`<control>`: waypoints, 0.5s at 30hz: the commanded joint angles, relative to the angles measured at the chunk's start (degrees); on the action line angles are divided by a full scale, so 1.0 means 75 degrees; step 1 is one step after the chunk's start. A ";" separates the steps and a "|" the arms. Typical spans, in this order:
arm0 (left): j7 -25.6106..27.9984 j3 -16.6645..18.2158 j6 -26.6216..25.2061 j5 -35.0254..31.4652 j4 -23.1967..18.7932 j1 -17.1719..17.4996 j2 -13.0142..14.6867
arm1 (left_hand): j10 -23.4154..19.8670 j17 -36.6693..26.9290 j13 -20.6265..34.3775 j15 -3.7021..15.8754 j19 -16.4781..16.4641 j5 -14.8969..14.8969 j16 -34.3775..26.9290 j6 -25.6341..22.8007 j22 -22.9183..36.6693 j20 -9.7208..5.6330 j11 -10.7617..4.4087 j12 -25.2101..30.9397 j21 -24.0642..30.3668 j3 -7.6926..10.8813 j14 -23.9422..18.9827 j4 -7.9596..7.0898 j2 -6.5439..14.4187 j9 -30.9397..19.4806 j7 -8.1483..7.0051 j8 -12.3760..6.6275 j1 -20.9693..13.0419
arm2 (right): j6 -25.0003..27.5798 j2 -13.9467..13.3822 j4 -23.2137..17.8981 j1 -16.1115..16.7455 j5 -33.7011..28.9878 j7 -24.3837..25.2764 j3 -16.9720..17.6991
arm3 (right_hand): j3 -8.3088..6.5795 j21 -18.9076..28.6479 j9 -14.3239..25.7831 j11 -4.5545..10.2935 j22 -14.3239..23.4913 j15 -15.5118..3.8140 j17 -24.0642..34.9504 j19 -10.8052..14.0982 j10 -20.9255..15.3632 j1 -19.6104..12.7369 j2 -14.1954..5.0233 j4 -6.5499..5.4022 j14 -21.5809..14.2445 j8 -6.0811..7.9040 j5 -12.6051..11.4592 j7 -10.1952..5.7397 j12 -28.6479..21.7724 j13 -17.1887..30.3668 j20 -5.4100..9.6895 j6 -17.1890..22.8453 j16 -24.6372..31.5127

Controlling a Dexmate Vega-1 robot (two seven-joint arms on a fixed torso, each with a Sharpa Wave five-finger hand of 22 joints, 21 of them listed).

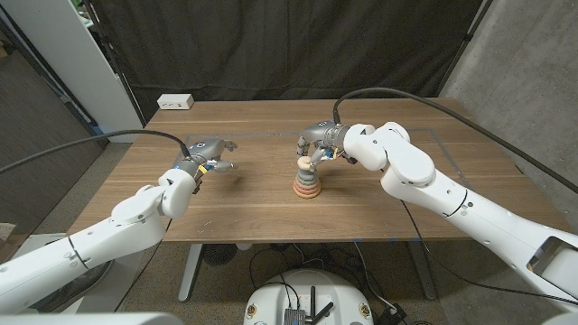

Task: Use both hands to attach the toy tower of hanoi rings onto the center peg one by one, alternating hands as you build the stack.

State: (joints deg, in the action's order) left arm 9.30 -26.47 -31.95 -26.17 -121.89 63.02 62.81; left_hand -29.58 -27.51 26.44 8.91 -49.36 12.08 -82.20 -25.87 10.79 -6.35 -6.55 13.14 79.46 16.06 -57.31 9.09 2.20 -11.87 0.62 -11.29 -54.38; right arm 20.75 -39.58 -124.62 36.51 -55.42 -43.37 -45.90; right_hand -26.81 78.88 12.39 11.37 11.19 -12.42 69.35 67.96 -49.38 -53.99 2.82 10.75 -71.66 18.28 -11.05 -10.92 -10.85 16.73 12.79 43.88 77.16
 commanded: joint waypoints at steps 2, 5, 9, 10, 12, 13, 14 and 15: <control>-0.0054 -0.0033 -0.0024 -0.0011 0.0049 -0.0048 -0.0036 | -0.0044 -0.0038 0.0041 0.0480 0.0034 -0.0018 0.0017 -0.0002 0.0026 -0.0756 -0.0044 0.0017 0.0048 0.0063 0.0002 0.0004 0.0050 -0.0013 -0.0033 -0.0022 -0.0064 | 0.0028 0.0060 0.0199 0.0006 -0.0068 -0.0087 -0.0075 | -0.0281 0.0028 0.0021 0.0021 0.0007 -0.0016 0.0006 0.0069 -0.0056 0.0112 -0.0302 -0.0203 -0.0040 0.0022 -0.0057 0.0071 -0.0041 0.0009 -0.0022 0.0458 0.0056; -0.0059 -0.0041 -0.0049 -0.0023 0.0055 -0.0062 -0.0042 | -0.0040 -0.0039 0.0042 0.0480 0.0037 -0.0020 0.0018 0.0005 0.0026 -0.0757 -0.0042 0.0014 0.0048 0.0067 0.0005 0.0002 0.0054 -0.0014 -0.0037 -0.0019 -0.0063 | 0.0015 0.0021 0.0144 0.0028 -0.0140 -0.0089 -0.0095 | -0.0287 0.0013 0.0021 0.0019 -0.0007 -0.0016 -0.0010 0.0061 -0.0052 0.0116 -0.0304 -0.0202 -0.0023 0.0021 -0.0057 0.0076 -0.0038 0.0007 -0.0022 0.0464 0.0041; -0.0056 -0.0046 -0.0016 -0.0014 0.0080 -0.0082 -0.0048 | -0.0034 -0.0041 0.0039 0.0480 0.0044 -0.0023 0.0020 0.0007 0.0023 -0.0755 -0.0046 0.0007 0.0042 0.0074 0.0008 -0.0005 0.0067 -0.0014 -0.0040 -0.0018 -0.0057 | 0.0007 0.0007 0.0071 0.0058 -0.0158 -0.0117 -0.0083 | -0.0297 0.0005 0.0022 0.0019 -0.0013 -0.0017 -0.0040 0.0057 -0.0070 0.0129 -0.0312 -0.0206 0.0011 0.0018 -0.0058 0.0082 -0.0052 0.0024 -0.0021 0.0465 0.0012; -0.0053 -0.0044 0.0002 -0.0005 0.0088 -0.0085 -0.0048 | -0.0029 -0.0030 0.0037 0.0480 0.0045 -0.0024 0.0033 0.0009 0.0022 -0.0755 -0.0040 0.0003 0.0042 0.0077 0.0021 -0.0006 0.0070 -0.0014 -0.0039 -0.0017 -0.0056 | -0.0003 0.0001 0.0043 0.0076 -0.0188 -0.0092 -0.0087 | -0.0300 0.0023 0.0022 0.0020 0.0007 -0.0017 0.0002 0.0076 -0.0070 0.0132 -0.0311 -0.0204 -0.0031 0.0020 -0.0059 0.0077 -0.0049 0.0023 -0.0022 0.0474 0.0055; -0.0038 -0.0043 0.0065 0.0006 0.0114 -0.0090 -0.0039 | -0.0036 -0.0044 0.0038 0.0481 0.0049 -0.0027 0.0023 0.0008 0.0021 -0.0756 -0.0034 0.0004 0.0040 0.0083 0.0012 -0.0007 0.0077 -0.0014 -0.0041 -0.0017 -0.0056 | -0.0030 0.0007 0.0016 0.0089 -0.0235 -0.0079 -0.0102 | -0.0306 0.0012 0.0022 0.0022 -0.0001 -0.0016 -0.0005 0.0066 -0.0077 0.0139 -0.0314 -0.0205 -0.0021 0.0021 -0.0061 0.0077 -0.0050 0.0022 -0.0021 0.0483 0.0049; -0.0060 -0.0055 -0.0019 -0.0009 0.0101 -0.0104 -0.0070 | -0.0047 -0.0045 0.0038 0.0481 0.0050 -0.0028 0.0023 0.0008 0.0020 -0.0753 -0.0031 0.0007 0.0038 0.0085 0.0014 -0.0012 0.0085 -0.0014 -0.0041 -0.0017 -0.0050 | -0.0041 0.0014 0.0014 0.0093 -0.0264 -0.0076 -0.0112 | -0.0310 0.0019 0.0022 0.0022 0.0007 -0.0016 0.0018 0.0074 -0.0078 0.0144 -0.0318 -0.0207 -0.0041 0.0022 -0.0062 0.0070 -0.0048 0.0020 -0.0021 0.0489 0.0073; -0.0065 -0.0061 -0.0024 -0.0013 0.0106 -0.0113 -0.0073 | -0.0054 -0.0045 0.0036 0.0481 0.0047 -0.0030 0.0025 0.0008 0.0022 -0.0755 -0.0027 0.0008 0.0043 0.0086 0.0016 -0.0010 0.0083 -0.0015 -0.0040 -0.0017 -0.0051 | -0.0050 0.0025 0.0016 0.0090 -0.0308 -0.0081 -0.0129 | -0.0311 0.0021 0.0022 0.0023 0.0010 -0.0016 0.0007 0.0076 -0.0079 0.0147 -0.0320 -0.0208 -0.0030 0.0021 -0.0062 0.0074 -0.0047 0.0019 -0.0021 0.0488 0.0063; -0.0062 -0.0065 -0.0029 -0.0018 0.0112 -0.0117 -0.0078 | -0.0056 -0.0060 0.0035 0.0480 0.0048 -0.0033 0.0013 0.0007 0.0023 -0.0754 -0.0038 0.0007 0.0045 0.0086 0.0006 -0.0010 0.0081 -0.0015 -0.0044 -0.0018 -0.0048 | -0.0056 0.0039 0.0024 0.0084 -0.0358 -0.0091 -0.0148 | -0.0313 0.0010 0.0022 0.0023 0.0000 -0.0016 0.0012 0.0065 -0.0081 0.0150 -0.0322 -0.0210 -0.0034 0.0020 -0.0063 0.0073 -0.0047 0.0018 -0.0021 0.0488 0.0068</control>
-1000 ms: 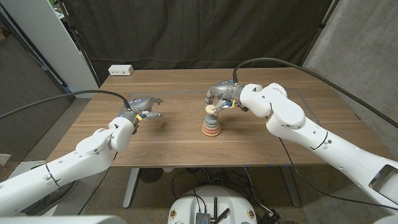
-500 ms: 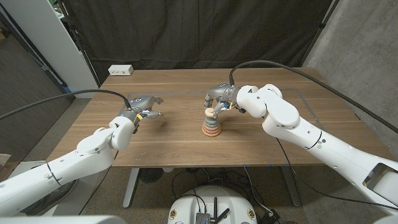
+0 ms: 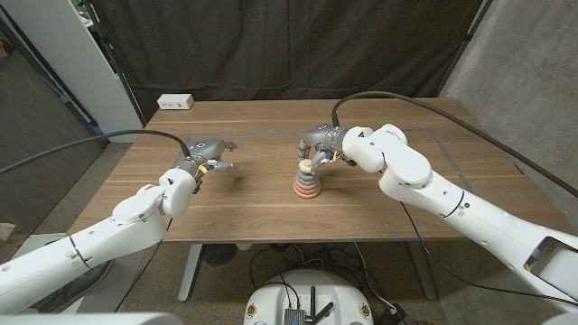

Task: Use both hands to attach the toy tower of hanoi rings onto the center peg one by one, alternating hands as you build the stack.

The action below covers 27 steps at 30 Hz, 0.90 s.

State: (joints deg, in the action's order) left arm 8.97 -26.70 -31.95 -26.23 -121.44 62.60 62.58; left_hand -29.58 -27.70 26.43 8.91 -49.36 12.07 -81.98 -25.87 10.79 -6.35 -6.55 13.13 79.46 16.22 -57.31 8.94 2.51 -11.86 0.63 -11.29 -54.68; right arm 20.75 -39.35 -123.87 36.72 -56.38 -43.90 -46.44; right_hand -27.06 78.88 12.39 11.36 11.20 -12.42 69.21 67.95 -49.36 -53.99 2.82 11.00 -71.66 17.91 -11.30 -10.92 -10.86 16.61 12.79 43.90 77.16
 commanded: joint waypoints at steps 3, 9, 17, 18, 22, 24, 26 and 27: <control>-0.0002 -0.0022 0.0083 0.0032 0.0098 -0.0062 -0.0022 | -0.0050 -0.0024 0.0038 0.0480 0.0053 -0.0036 -0.0001 0.0007 0.0021 -0.0754 -0.0032 0.0003 0.0043 0.0072 0.0024 0.0005 0.0051 -0.0016 -0.0040 -0.0017 0.0000 | -0.0070 0.0059 -0.0015 0.0051 -0.0305 -0.0041 -0.0100 | -0.0290 0.0010 0.0021 0.0022 0.0001 -0.0017 0.0032 0.0068 -0.0084 0.0164 -0.0332 -0.0245 -0.0032 0.0066 -0.0034 0.0072 -0.0041 0.0030 -0.0021 0.0487 0.0073; -0.0022 -0.0023 0.0029 0.0047 0.0110 -0.0064 -0.0027 | -0.0055 -0.0032 0.0038 0.0481 0.0057 -0.0042 0.0001 0.0013 0.0020 -0.0759 -0.0019 -0.0002 0.0042 0.0087 0.0030 0.0007 0.0065 -0.0017 -0.0049 -0.0015 0.0001 | -0.0086 0.0141 0.0116 0.0035 -0.0382 -0.0087 -0.0129 | -0.0309 0.0008 0.0022 0.0022 0.0003 -0.0018 0.0004 0.0072 -0.0103 0.0181 -0.0337 -0.0238 -0.0001 0.0061 -0.0039 0.0075 -0.0053 0.0041 -0.0021 0.0492 0.0052; 0.0047 0.0027 0.0072 0.0095 0.0136 -0.0034 0.0002 | -0.0069 -0.0040 0.0044 0.0481 0.0063 -0.0041 0.0003 0.0028 0.0019 -0.0769 -0.0022 0.0001 0.0043 0.0116 0.0036 0.0023 0.0085 -0.0018 -0.0050 -0.0009 -0.0029 | -0.0149 0.0267 0.0267 -0.0047 -0.0605 -0.0181 -0.0241 | -0.0330 0.0009 0.0021 0.0020 0.0010 -0.0018 -0.0023 0.0088 -0.0124 0.0218 -0.0352 -0.0241 0.0029 0.0057 -0.0043 0.0087 -0.0061 0.0059 -0.0020 0.0504 0.0029; 0.0052 0.0034 0.0086 0.0105 0.0141 -0.0031 0.0006 | -0.0060 -0.0040 0.0044 0.0481 0.0062 -0.0042 0.0004 0.0034 0.0021 -0.0765 -0.0016 -0.0003 0.0046 0.0115 0.0038 0.0021 0.0085 -0.0018 -0.0053 -0.0006 -0.0025 | -0.0153 0.0279 0.0289 -0.0059 -0.0643 -0.0201 -0.0258 | -0.0332 -0.0009 0.0022 0.0020 -0.0006 -0.0020 -0.0014 0.0072 -0.0125 0.0220 -0.0353 -0.0239 0.0014 0.0062 -0.0042 0.0083 -0.0059 0.0062 -0.0020 0.0522 0.0038; 0.0067 0.0050 0.0112 0.0141 0.0168 -0.0019 0.0011 | -0.0054 -0.0040 0.0052 0.0479 0.0070 -0.0042 0.0013 0.0039 0.0021 -0.0762 -0.0007 -0.0005 0.0047 0.0129 0.0051 0.0025 0.0094 -0.0019 -0.0048 -0.0005 -0.0031 | -0.0143 0.0322 0.0376 -0.0079 -0.0706 -0.0307 -0.0284 | -0.0347 -0.0005 0.0023 0.0022 0.0005 -0.0020 -0.0009 0.0090 -0.0150 0.0237 -0.0353 -0.0229 -0.0006 0.0068 -0.0045 0.0067 -0.0057 0.0068 -0.0020 0.0553 0.0044; 0.0057 0.0041 0.0051 0.0137 0.0169 -0.0023 -0.0009 | -0.0054 -0.0044 0.0054 0.0479 0.0072 -0.0042 0.0011 0.0038 0.0022 -0.0764 -0.0008 -0.0004 0.0049 0.0131 0.0050 0.0029 0.0091 -0.0019 -0.0048 -0.0006 -0.0035 | -0.0137 0.0328 0.0398 -0.0077 -0.0720 -0.0362 -0.0289 | -0.0356 -0.0004 0.0023 0.0021 0.0010 -0.0019 -0.0021 0.0093 -0.0161 0.0247 -0.0354 -0.0229 0.0005 0.0068 -0.0048 0.0059 -0.0062 0.0084 -0.0020 0.0559 0.0029; 0.0067 0.0043 0.0111 0.0154 0.0198 -0.0024 0.0011 | -0.0055 -0.0046 0.0057 0.0480 0.0074 -0.0044 0.0013 0.0049 0.0022 -0.0757 -0.0013 -0.0004 0.0049 0.0136 0.0054 0.0022 0.0100 -0.0019 -0.0047 -0.0002 -0.0028 | -0.0129 0.0331 0.0409 -0.0071 -0.0737 -0.0403 -0.0291 | -0.0359 -0.0004 0.0024 0.0023 0.0011 -0.0019 -0.0006 0.0093 -0.0165 0.0253 -0.0358 -0.0232 -0.0012 0.0066 -0.0047 0.0062 -0.0056 0.0077 -0.0020 0.0556 0.0044; 0.0073 0.0044 0.0122 0.0159 0.0208 -0.0025 0.0011 | -0.0054 -0.0061 0.0059 0.0480 0.0075 -0.0045 0.0000 0.0056 0.0023 -0.0758 -0.0024 -0.0005 0.0052 0.0136 0.0042 0.0025 0.0094 -0.0019 -0.0051 0.0000 -0.0029 | -0.0126 0.0333 0.0412 -0.0070 -0.0745 -0.0424 -0.0292 | -0.0363 -0.0011 0.0025 0.0020 0.0004 -0.0018 0.0008 0.0087 -0.0172 0.0256 -0.0358 -0.0231 -0.0024 0.0063 -0.0048 0.0062 -0.0062 0.0087 -0.0020 0.0551 0.0058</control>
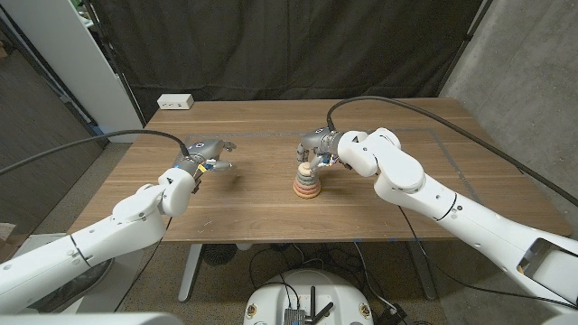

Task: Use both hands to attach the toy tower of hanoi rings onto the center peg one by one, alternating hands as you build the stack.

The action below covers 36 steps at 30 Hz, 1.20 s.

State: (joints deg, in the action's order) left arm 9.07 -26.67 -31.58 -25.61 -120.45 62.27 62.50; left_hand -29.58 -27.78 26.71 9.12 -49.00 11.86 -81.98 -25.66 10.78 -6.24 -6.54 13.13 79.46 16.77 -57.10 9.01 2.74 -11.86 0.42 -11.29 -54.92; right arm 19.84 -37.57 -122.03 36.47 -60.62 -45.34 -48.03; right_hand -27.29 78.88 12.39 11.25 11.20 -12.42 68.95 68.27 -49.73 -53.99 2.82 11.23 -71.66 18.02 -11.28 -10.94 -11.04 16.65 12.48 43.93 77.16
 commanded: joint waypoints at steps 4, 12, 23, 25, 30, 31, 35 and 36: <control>0.0065 0.0028 0.0074 0.0067 0.0094 -0.0002 0.0014 | -0.0053 -0.0041 0.0030 0.0452 0.0035 -0.0021 0.0021 0.0024 0.0026 -0.0770 -0.0006 -0.0006 0.0059 0.0069 0.0040 0.0014 0.0062 -0.0020 -0.0027 -0.0003 0.0016 | 0.0006 0.0089 0.0144 -0.0012 -0.0204 -0.0246 -0.0055 | -0.0343 0.0002 0.0026 0.0029 0.0023 -0.0019 0.0035 0.0067 -0.0104 0.0284 -0.0342 -0.0260 -0.0001 0.0042 -0.0048 0.0066 -0.0020 0.0079 0.0020 0.0544 0.0052; 0.0136 0.0052 0.0159 0.0124 0.0133 -0.0002 -0.0025 | -0.0059 -0.0049 0.0027 0.0453 0.0047 -0.0027 0.0027 0.0018 0.0024 -0.0771 -0.0024 -0.0013 0.0059 0.0083 0.0050 0.0011 0.0069 -0.0021 -0.0024 -0.0008 0.0028 | 0.0081 0.0027 -0.0008 0.0097 -0.0143 -0.0284 0.0080 | -0.0326 -0.0013 0.0004 -0.0019 0.0016 -0.0020 0.0008 0.0032 -0.0049 0.0340 -0.0232 -0.0244 0.0023 0.0026 -0.0043 0.0190 0.0019 0.0017 0.0018 0.0559 0.0020; 0.0080 -0.0007 0.0150 0.0085 0.0160 -0.0048 -0.0032 | -0.0091 -0.0062 0.0025 0.0454 0.0054 -0.0039 0.0022 -0.0016 0.0023 -0.0760 -0.0056 -0.0010 0.0065 0.0080 0.0044 -0.0006 0.0065 -0.0021 -0.0031 -0.0020 0.0075 | -0.0031 -0.0072 -0.0126 0.0183 -0.0201 -0.0192 0.0117 | -0.0195 -0.0045 -0.0028 0.0062 0.0020 -0.0011 0.0113 -0.0065 0.0682 0.0576 0.0379 -0.0258 0.0019 -0.0358 0.0079 0.0088 0.0105 -0.0178 0.0015 -0.0254 0.0138; 0.0099 0.0009 0.0220 0.0110 0.0173 -0.0035 -0.0011 | -0.0093 -0.0061 0.0023 0.0454 0.0056 -0.0042 0.0024 -0.0029 0.0022 -0.0759 -0.0063 -0.0012 0.0064 0.0081 0.0046 -0.0010 0.0066 -0.0021 -0.0032 -0.0025 0.0084 | -0.0037 -0.0081 -0.0154 0.0214 -0.0243 -0.0159 0.0125 | -0.0164 -0.0054 -0.0021 0.0062 0.0025 -0.0011 0.0106 -0.0096 0.0891 0.0668 0.0460 -0.0286 0.0057 -0.0422 0.0094 0.0125 0.0126 -0.0209 0.0014 -0.0406 0.0111; 0.0113 0.0015 0.0126 0.0082 0.0136 -0.0019 -0.0029 | -0.0111 -0.0066 0.0024 0.0454 0.0049 -0.0043 0.0024 -0.0035 0.0023 -0.0775 -0.0056 -0.0008 0.0070 0.0093 0.0045 0.0001 0.0071 -0.0021 -0.0032 -0.0026 0.0073 | -0.0057 -0.0088 -0.0188 0.0268 -0.0375 -0.0107 0.0143 | -0.0146 -0.0092 -0.0005 0.0075 0.0015 -0.0011 0.0100 -0.0134 0.1258 0.0776 0.0562 -0.0296 0.0114 -0.0565 0.0111 0.0124 0.0119 -0.0272 0.0016 -0.0781 0.0091; 0.0113 0.0018 0.0160 0.0090 0.0142 -0.0016 -0.0013 | -0.0103 -0.0064 0.0025 0.0454 0.0050 -0.0041 0.0027 -0.0029 0.0022 -0.0779 -0.0056 -0.0011 0.0068 0.0100 0.0048 0.0004 0.0078 -0.0022 -0.0027 -0.0023 0.0066 | -0.0064 -0.0088 -0.0190 0.0271 -0.0399 -0.0111 0.0146 | -0.0132 -0.0094 -0.0004 0.0071 0.0020 -0.0012 0.0077 -0.0135 0.1348 0.0805 0.0605 -0.0293 0.0150 -0.0609 0.0123 0.0134 0.0122 -0.0288 0.0015 -0.0899 0.0061; 0.0109 0.0016 0.0070 0.0095 0.0132 -0.0007 -0.0043 | -0.0110 -0.0071 0.0027 0.0454 0.0048 -0.0040 0.0023 -0.0029 0.0023 -0.0781 -0.0042 -0.0010 0.0073 0.0112 0.0046 0.0015 0.0081 -0.0022 -0.0030 -0.0022 0.0053 | -0.0111 -0.0083 -0.0195 0.0248 -0.0480 -0.0220 0.0149 | -0.0121 -0.0107 0.0001 0.0066 0.0044 -0.0012 0.0100 -0.0153 0.1788 0.0855 0.0708 -0.0272 0.0174 -0.0734 0.0145 0.0190 0.0131 -0.0366 0.0020 -0.1299 0.0046; 0.0120 0.0022 0.0130 0.0113 0.0151 -0.0003 -0.0025 | -0.0116 -0.0071 0.0026 0.0454 0.0052 -0.0039 0.0024 -0.0027 0.0018 -0.0779 -0.0035 -0.0010 0.0065 0.0120 0.0047 0.0010 0.0095 -0.0022 -0.0021 -0.0020 0.0053 | -0.0131 -0.0083 -0.0192 0.0238 -0.0494 -0.0246 0.0149 | -0.0118 -0.0115 0.0002 0.0063 0.0043 -0.0013 0.0096 -0.0163 0.1860 0.0865 0.0721 -0.0272 0.0189 -0.0760 0.0148 0.0201 0.0136 -0.0375 0.0019 -0.1385 0.0034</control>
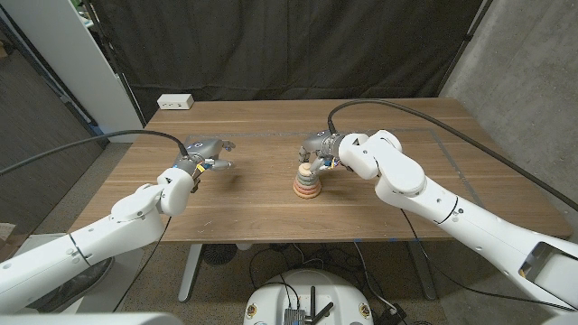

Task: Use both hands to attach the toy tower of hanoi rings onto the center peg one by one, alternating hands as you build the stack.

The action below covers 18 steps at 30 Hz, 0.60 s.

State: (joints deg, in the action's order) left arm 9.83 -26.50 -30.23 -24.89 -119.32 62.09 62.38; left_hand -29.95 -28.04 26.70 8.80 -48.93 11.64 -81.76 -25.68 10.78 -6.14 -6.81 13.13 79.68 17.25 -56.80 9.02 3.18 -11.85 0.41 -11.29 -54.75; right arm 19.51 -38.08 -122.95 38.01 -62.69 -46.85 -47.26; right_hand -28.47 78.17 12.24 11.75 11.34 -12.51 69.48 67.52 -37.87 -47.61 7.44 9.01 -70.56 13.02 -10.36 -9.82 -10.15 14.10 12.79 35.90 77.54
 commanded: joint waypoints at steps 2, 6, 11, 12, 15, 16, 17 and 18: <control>0.0022 -0.0002 -0.0066 0.0023 0.0007 0.0023 -0.0016 | -0.0071 -0.0039 0.0028 0.0496 0.0040 -0.0011 -0.0006 -0.0042 0.0021 -0.0789 0.0003 -0.0008 0.0041 0.0055 0.0005 0.0010 0.0030 -0.0023 -0.0020 -0.0027 0.0033 | -0.0113 -0.0010 -0.0074 0.0017 -0.0252 -0.0103 0.0051 | 0.0045 -0.0037 0.0023 -0.0028 0.0028 -0.0001 0.0020 -0.0086 0.0513 0.0040 0.0141 0.0028 0.0086 -0.0136 0.0030 0.0104 0.0037 -0.0061 -0.0021 -0.0491 -0.0045; 0.0033 0.0008 -0.0027 0.0049 0.0029 0.0027 0.0000 | -0.0073 -0.0041 0.0027 0.0496 0.0039 -0.0013 -0.0005 -0.0044 0.0022 -0.0785 -0.0004 -0.0011 0.0045 0.0056 0.0007 0.0010 0.0027 -0.0023 -0.0018 -0.0027 0.0039 | -0.0113 -0.0016 -0.0161 0.0026 -0.0358 -0.0188 0.0103 | 0.0046 -0.0078 0.0025 -0.0019 0.0029 -0.0005 -0.0045 -0.0147 0.0771 0.0049 0.0185 0.0044 0.0246 -0.0185 0.0038 0.0129 0.0017 -0.0098 -0.0019 -0.0776 -0.0176; 0.0017 -0.0014 -0.0066 0.0043 0.0051 -0.0008 -0.0020 | -0.0102 -0.0048 0.0034 0.0496 0.0039 -0.0018 -0.0007 -0.0077 0.0022 -0.0780 -0.0021 0.0000 0.0050 0.0060 0.0006 0.0008 0.0024 -0.0024 -0.0017 -0.0037 0.0052 | -0.0097 -0.0048 -0.0313 0.0076 -0.0472 -0.0255 0.0218 | 0.0044 -0.0115 0.0026 -0.0056 0.0021 -0.0008 -0.0058 -0.0202 0.0873 0.0042 0.0186 0.0049 0.0314 -0.0153 0.0039 0.0165 -0.0022 -0.0123 -0.0023 -0.0838 -0.0253; 0.0011 -0.0014 -0.0043 0.0054 0.0062 -0.0016 -0.0017 | -0.0106 -0.0037 0.0039 0.0496 0.0038 -0.0020 0.0006 -0.0094 0.0023 -0.0781 -0.0012 0.0002 0.0055 0.0061 0.0018 0.0011 0.0018 -0.0025 -0.0010 -0.0042 0.0054 | -0.0095 -0.0050 -0.0341 0.0082 -0.0495 -0.0292 0.0236 | 0.0045 -0.0116 0.0026 -0.0060 0.0023 -0.0007 -0.0064 -0.0206 0.0877 0.0044 0.0186 0.0048 0.0326 -0.0152 0.0040 0.0167 -0.0026 -0.0126 -0.0023 -0.0847 -0.0265; 0.0018 -0.0024 0.0020 0.0057 0.0101 -0.0043 -0.0014 | -0.0114 -0.0044 0.0043 0.0496 0.0040 -0.0022 0.0002 -0.0114 0.0022 -0.0780 -0.0021 0.0003 0.0058 0.0064 0.0012 0.0009 0.0016 -0.0025 -0.0003 -0.0046 0.0064 | -0.0086 -0.0076 -0.0430 0.0128 -0.0608 -0.0349 0.0288 | 0.0045 -0.0130 0.0028 -0.0066 0.0018 -0.0009 -0.0097 -0.0227 0.0880 0.0045 0.0176 0.0044 0.0368 -0.0143 0.0038 0.0162 -0.0044 -0.0134 -0.0025 -0.0872 -0.0318; 0.0008 -0.0034 -0.0029 0.0044 0.0099 -0.0058 -0.0036 | -0.0111 -0.0058 0.0044 0.0496 0.0043 -0.0022 -0.0011 -0.0120 0.0019 -0.0781 -0.0020 0.0000 0.0054 0.0069 -0.0001 0.0009 0.0019 -0.0026 -0.0003 -0.0047 0.0066 | -0.0081 -0.0082 -0.0449 0.0147 -0.0647 -0.0363 0.0306 | 0.0045 -0.0123 0.0028 -0.0070 0.0028 -0.0008 -0.0108 -0.0223 0.0873 0.0047 0.0173 0.0042 0.0383 -0.0139 0.0036 0.0162 -0.0051 -0.0136 -0.0026 -0.0874 -0.0336; 0.0008 -0.0038 -0.0027 0.0044 0.0108 -0.0069 -0.0042 | -0.0113 -0.0034 0.0047 0.0496 0.0041 -0.0023 0.0015 -0.0122 0.0020 -0.0782 -0.0014 -0.0001 0.0059 0.0072 0.0023 0.0012 0.0014 -0.0026 -0.0002 -0.0045 0.0068 | -0.0078 -0.0086 -0.0463 0.0166 -0.0681 -0.0362 0.0328 | 0.0045 -0.0134 0.0028 -0.0053 0.0019 -0.0009 -0.0111 -0.0239 0.0858 0.0048 0.0169 0.0040 0.0388 -0.0133 0.0035 0.0157 -0.0062 -0.0138 -0.0027 -0.0874 -0.0346; 0.0019 -0.0033 0.0086 0.0064 0.0143 -0.0076 -0.0013 | -0.0119 -0.0047 0.0048 0.0497 0.0043 -0.0023 0.0003 -0.0126 0.0018 -0.0781 -0.0011 0.0000 0.0057 0.0076 0.0009 0.0011 0.0016 -0.0026 0.0004 -0.0045 0.0071 | -0.0056 -0.0081 -0.0476 0.0193 -0.0725 -0.0350 0.0352 | 0.0046 -0.0131 0.0029 -0.0063 0.0025 -0.0011 -0.0151 -0.0238 0.0850 0.0043 0.0172 0.0044 0.0429 -0.0131 0.0034 0.0155 -0.0068 -0.0140 -0.0028 -0.0882 -0.0391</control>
State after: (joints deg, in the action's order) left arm 9.95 -26.55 -30.59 -24.60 -118.99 62.12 62.30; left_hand -30.53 -28.30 26.91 8.80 -48.93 11.64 -81.76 -26.17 10.78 -6.14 -6.89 13.13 79.89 17.25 -56.80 9.02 3.41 -11.85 0.33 -11.29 -54.53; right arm 18.85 -38.35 -124.80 38.48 -65.73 -48.45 -46.02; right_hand -28.19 77.32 12.27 11.15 11.34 -12.61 68.54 65.89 -31.59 -47.36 8.14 9.18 -67.96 11.93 -10.17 -8.67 -10.25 13.04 12.60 29.74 75.01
